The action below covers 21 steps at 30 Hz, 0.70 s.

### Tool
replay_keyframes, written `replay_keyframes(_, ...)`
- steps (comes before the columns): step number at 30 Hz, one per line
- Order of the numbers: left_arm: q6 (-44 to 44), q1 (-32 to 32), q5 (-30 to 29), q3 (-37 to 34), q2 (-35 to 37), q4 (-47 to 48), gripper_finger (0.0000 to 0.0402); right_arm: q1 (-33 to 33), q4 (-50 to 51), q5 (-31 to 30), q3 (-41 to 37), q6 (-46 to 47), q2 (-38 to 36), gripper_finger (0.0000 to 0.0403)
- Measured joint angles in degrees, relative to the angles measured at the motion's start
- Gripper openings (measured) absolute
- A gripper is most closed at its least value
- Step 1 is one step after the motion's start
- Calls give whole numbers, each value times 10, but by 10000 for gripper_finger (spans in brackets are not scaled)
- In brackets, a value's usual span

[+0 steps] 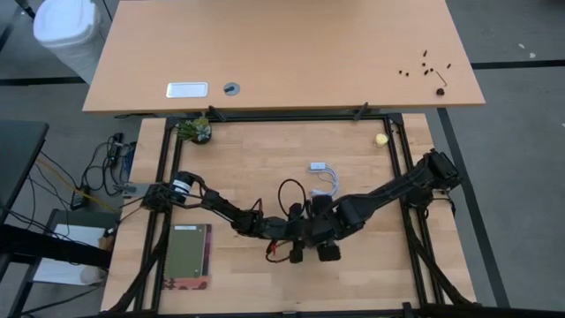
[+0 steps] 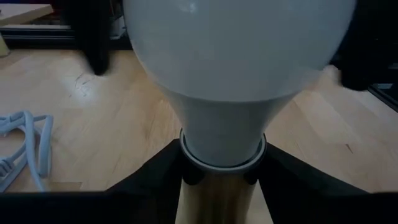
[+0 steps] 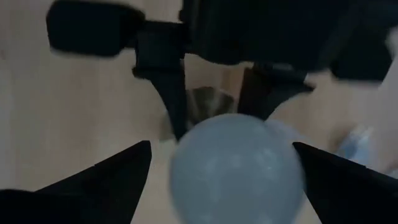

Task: Screw lightbulb
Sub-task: Remove the lightbulb from the lamp

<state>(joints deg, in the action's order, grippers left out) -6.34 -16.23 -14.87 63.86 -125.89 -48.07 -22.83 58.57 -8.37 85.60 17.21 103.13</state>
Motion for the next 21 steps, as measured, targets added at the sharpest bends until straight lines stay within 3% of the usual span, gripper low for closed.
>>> replay_keyframes(8, -11, 0, 0, 0, 0, 0, 188, 31, 4, 28, 0, 289, 0, 388)
replay_keyframes(21, -18, 0, -4, 0, 0, 0, 188, 33, 7, 40, 0, 521, 0, 376)
